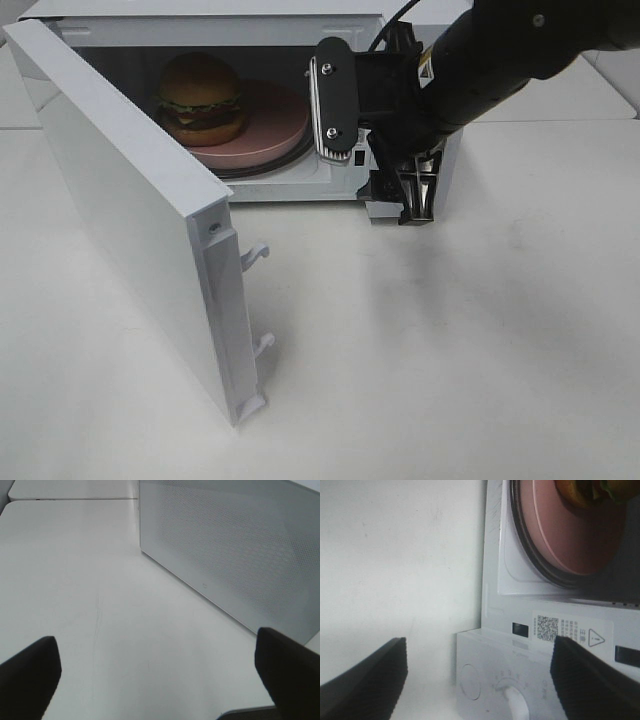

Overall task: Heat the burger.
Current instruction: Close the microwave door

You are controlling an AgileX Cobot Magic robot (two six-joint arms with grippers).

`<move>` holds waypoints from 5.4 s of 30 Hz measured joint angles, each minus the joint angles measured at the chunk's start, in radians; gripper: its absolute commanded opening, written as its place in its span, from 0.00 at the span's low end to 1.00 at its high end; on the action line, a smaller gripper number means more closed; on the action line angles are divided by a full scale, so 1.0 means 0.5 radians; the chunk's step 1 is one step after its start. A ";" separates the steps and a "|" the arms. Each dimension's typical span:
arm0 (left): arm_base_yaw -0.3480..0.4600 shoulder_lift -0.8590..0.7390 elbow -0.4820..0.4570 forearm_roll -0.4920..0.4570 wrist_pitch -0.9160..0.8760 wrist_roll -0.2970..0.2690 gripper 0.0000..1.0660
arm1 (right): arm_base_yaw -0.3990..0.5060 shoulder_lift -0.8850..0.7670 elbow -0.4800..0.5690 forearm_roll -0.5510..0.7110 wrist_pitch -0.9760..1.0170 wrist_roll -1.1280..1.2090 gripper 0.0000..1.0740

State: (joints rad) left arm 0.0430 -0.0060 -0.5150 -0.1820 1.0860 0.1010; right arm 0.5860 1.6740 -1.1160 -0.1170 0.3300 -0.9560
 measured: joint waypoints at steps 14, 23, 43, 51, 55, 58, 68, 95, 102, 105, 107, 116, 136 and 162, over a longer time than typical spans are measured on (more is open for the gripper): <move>0.000 0.000 0.000 0.000 0.000 0.000 0.92 | 0.000 -0.402 0.336 0.000 0.100 0.876 0.71; 0.000 0.000 0.000 0.000 0.000 0.000 0.92 | 0.000 -0.602 0.424 0.000 0.472 1.540 0.71; 0.000 0.000 0.000 0.000 0.000 0.000 0.92 | 0.000 -1.082 0.424 0.000 1.376 1.948 0.71; 0.000 0.000 0.000 0.000 0.000 0.000 0.92 | 0.000 -1.320 0.424 0.000 1.504 1.956 0.71; 0.000 0.000 0.000 0.000 0.000 0.000 0.92 | 0.000 -1.560 0.518 0.000 1.536 1.978 0.71; 0.000 0.000 0.000 0.000 0.000 0.000 0.92 | 0.000 -1.728 0.610 0.000 1.556 1.988 0.71; 0.000 0.000 0.000 0.000 0.000 0.000 0.92 | -0.184 -2.116 0.886 0.010 1.568 2.040 0.71; 0.000 0.000 0.000 0.000 0.000 0.000 0.92 | -0.910 -3.202 1.232 0.054 1.346 2.040 0.71; 0.000 0.000 0.000 0.000 0.000 0.000 0.92 | -0.928 -3.346 1.232 0.062 1.344 2.044 0.71; 0.000 0.000 0.000 0.000 0.000 0.000 0.92 | -0.928 -3.354 1.232 0.068 1.344 2.044 0.71; 0.000 0.000 0.000 0.000 0.000 0.000 0.92 | -0.928 -3.354 1.232 0.068 1.344 2.044 0.71; 0.000 0.000 0.000 0.000 0.000 0.000 0.92 | -0.928 -3.354 1.232 0.068 1.344 2.044 0.71; 0.000 0.000 0.000 0.000 0.000 0.000 0.92 | -0.928 -3.354 1.232 0.068 1.344 2.044 0.71; 0.000 0.088 -0.080 -0.012 -0.084 -0.008 0.90 | -0.928 -3.354 1.232 0.068 1.344 2.044 0.71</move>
State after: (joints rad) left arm 0.0430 0.0380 -0.5550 -0.1880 1.0440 0.0970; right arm 0.1220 -0.0030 -0.5000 -0.0830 1.0020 0.0660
